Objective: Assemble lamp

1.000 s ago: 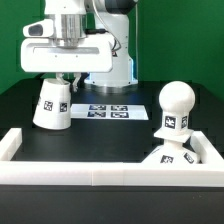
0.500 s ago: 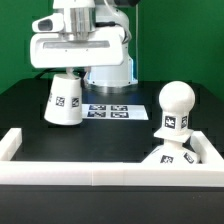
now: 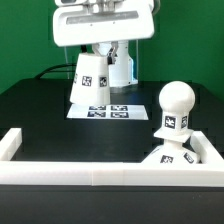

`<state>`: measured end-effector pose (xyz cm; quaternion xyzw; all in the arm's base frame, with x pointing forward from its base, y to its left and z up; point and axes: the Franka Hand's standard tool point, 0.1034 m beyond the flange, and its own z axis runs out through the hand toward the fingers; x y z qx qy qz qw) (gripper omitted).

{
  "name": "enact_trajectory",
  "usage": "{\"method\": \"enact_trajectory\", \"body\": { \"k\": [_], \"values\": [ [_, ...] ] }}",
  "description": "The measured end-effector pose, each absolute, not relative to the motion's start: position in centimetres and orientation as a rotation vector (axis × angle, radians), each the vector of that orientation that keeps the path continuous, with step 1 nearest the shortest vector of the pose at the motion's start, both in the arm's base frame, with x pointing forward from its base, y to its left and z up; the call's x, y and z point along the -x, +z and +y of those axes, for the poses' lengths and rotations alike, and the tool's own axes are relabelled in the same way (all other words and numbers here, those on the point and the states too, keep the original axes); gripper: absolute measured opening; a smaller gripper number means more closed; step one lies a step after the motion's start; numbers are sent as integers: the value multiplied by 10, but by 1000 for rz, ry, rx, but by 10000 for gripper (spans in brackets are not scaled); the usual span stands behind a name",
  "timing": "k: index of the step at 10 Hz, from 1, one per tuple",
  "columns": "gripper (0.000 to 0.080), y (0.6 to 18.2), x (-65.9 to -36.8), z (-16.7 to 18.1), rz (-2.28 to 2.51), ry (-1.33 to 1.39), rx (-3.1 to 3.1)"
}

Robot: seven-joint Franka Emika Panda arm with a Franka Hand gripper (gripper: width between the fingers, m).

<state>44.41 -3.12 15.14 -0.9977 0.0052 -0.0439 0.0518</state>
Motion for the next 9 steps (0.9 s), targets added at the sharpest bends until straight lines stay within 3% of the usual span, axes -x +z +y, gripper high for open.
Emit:
{"method": "enact_trajectory", "body": {
  "k": [4,9],
  "values": [
    [45,149,-442,-30,13,-122,3035],
    [45,193,-497,30,21,-155,2991]
  ]
}}
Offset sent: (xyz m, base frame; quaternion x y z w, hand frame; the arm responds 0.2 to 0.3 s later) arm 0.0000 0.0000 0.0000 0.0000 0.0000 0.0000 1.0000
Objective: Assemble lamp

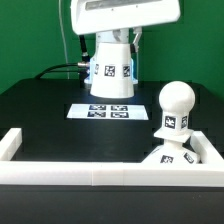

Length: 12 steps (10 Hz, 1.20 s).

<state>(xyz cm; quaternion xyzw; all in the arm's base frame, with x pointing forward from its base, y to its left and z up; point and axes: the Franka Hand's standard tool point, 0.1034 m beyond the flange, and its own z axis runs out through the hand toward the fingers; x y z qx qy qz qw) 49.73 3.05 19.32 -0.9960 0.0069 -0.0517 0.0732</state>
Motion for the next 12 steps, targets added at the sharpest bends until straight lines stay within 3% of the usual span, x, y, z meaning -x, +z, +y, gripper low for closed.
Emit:
{"method": "enact_trajectory", "body": {
  "k": [5,9,12],
  "values": [
    [45,227,-534,73,197,-144,2972],
    [45,236,-568,98,323,-139,2947],
    [45,233,-566,96,322,-132,2950]
  ]
}}
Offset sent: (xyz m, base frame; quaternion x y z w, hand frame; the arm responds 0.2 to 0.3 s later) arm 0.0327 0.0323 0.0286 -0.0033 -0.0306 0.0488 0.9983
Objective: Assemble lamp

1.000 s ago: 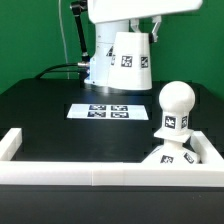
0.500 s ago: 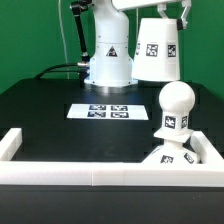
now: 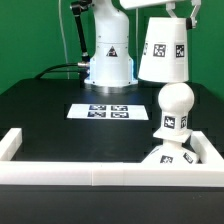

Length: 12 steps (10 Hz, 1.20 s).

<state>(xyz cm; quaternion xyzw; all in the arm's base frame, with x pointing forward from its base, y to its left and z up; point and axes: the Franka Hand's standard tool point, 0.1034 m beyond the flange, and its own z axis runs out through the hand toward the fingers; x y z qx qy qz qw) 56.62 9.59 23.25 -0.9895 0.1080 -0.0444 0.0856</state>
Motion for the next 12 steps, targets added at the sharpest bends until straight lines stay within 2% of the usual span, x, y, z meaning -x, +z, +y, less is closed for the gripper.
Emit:
{"method": "enact_trajectory", "body": {
  "k": [2,6,12],
  "values": [
    [45,232,-566,96,322,-131,2950],
    [45,220,-600,103,326,-152,2945],
    [45,168,-596,111,259,-190,2967]
  ]
}}
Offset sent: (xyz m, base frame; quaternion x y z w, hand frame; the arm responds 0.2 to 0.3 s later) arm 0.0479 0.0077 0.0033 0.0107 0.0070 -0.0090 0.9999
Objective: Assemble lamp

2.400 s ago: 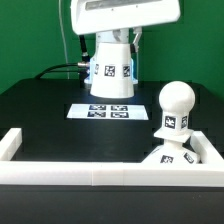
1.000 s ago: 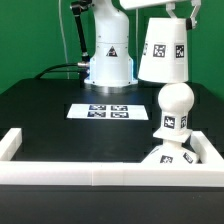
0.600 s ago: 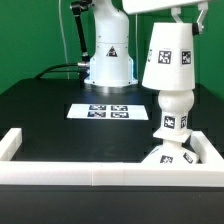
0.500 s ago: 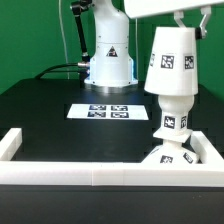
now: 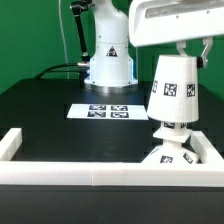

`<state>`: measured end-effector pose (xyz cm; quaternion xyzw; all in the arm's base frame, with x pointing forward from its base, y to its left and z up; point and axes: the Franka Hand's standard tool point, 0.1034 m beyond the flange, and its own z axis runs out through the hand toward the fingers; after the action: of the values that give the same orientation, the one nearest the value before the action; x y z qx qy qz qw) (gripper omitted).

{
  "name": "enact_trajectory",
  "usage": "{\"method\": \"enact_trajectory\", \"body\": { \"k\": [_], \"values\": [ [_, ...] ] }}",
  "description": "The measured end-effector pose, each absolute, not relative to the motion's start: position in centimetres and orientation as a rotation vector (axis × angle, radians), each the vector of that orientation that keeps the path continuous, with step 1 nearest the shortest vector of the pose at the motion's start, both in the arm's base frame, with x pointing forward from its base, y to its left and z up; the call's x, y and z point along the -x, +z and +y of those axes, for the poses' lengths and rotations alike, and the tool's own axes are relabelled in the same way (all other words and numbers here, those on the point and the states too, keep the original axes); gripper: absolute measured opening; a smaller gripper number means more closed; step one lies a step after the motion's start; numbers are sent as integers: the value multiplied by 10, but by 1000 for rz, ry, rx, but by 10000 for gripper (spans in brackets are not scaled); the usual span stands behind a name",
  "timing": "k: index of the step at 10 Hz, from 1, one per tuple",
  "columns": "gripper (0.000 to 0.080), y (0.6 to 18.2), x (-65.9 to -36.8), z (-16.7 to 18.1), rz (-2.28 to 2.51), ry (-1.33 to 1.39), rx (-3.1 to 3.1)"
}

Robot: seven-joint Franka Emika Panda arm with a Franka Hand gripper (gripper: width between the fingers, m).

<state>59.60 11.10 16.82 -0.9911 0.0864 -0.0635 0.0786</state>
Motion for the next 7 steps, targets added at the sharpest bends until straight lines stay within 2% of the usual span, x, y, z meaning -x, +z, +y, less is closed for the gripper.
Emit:
{"method": "enact_trajectory", "body": {
  "k": [2,6,7],
  "values": [
    [45,153,-596,110,234,-202,2975],
    [45,149,-598,111,197,-215,2978],
    [153,150,-598,111,197,-216,2978]
  ]
}}
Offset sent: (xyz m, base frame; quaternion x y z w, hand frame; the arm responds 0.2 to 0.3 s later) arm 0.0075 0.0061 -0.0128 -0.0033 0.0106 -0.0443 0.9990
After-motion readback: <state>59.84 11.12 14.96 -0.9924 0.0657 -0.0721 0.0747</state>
